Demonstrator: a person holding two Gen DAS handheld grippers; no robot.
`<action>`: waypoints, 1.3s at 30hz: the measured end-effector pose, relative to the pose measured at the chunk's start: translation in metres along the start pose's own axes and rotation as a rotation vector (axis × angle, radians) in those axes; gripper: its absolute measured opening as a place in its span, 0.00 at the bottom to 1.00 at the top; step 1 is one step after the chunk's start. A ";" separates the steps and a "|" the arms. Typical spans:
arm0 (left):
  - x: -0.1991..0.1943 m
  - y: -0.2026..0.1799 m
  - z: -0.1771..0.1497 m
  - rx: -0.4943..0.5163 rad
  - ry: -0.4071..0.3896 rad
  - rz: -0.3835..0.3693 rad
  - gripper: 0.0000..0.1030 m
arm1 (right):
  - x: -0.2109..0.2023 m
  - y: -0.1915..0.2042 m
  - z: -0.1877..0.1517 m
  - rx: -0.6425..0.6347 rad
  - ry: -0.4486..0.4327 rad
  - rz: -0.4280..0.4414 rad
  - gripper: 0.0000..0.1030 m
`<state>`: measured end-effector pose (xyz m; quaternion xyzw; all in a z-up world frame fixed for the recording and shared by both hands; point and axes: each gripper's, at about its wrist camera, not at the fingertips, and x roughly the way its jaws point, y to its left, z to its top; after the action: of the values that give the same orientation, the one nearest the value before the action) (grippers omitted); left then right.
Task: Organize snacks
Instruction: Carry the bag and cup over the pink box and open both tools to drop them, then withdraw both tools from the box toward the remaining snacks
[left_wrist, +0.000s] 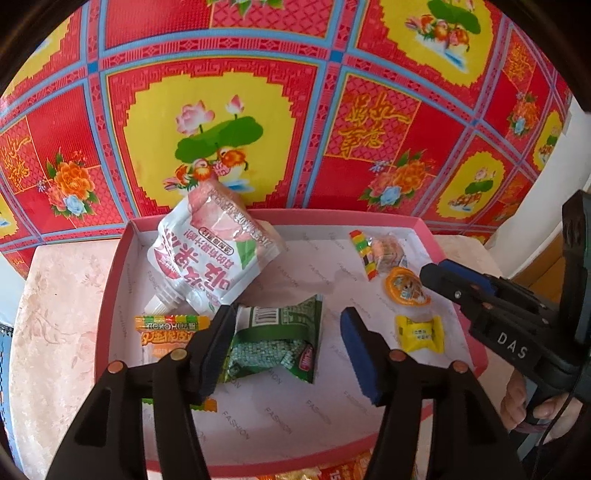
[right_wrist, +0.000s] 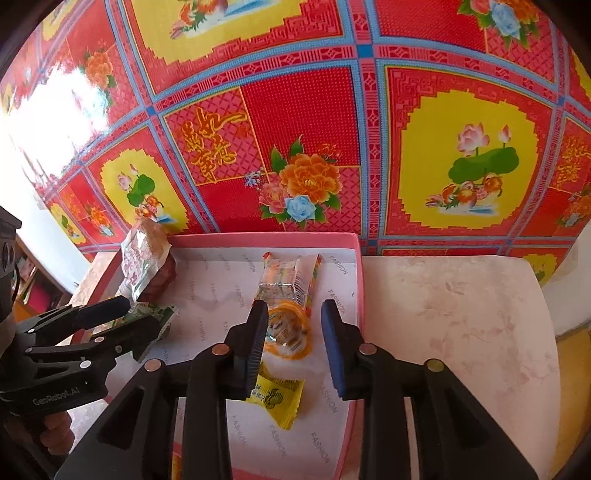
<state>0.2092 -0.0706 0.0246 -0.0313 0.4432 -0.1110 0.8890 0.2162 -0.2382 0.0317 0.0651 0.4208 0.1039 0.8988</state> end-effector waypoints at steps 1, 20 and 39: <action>-0.002 0.000 0.000 0.002 -0.002 -0.002 0.61 | -0.002 0.000 0.000 0.001 -0.002 0.001 0.30; -0.073 0.004 -0.023 -0.018 -0.041 0.023 0.61 | -0.063 0.019 -0.029 0.035 -0.062 0.042 0.32; -0.101 0.021 -0.071 -0.061 0.024 0.086 0.61 | -0.093 0.050 -0.074 0.035 0.003 0.055 0.39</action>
<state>0.0973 -0.0245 0.0571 -0.0382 0.4578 -0.0596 0.8862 0.0945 -0.2096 0.0635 0.0923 0.4220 0.1210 0.8937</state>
